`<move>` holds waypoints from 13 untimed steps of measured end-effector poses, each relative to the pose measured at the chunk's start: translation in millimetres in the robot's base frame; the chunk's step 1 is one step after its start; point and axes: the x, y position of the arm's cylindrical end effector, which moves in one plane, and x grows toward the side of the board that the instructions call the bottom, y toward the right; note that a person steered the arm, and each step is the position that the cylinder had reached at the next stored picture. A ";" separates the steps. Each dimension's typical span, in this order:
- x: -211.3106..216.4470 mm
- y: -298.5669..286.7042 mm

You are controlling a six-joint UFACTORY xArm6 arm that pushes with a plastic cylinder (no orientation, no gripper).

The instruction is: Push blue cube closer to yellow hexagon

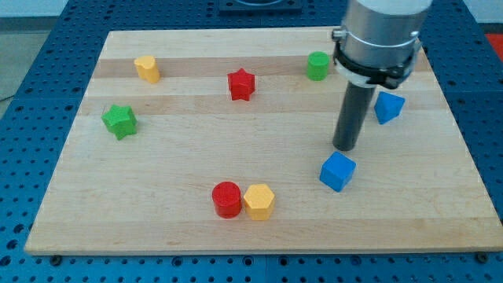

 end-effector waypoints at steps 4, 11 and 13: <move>73.9 -11.6; 113.6 -11.3; 113.6 -29.9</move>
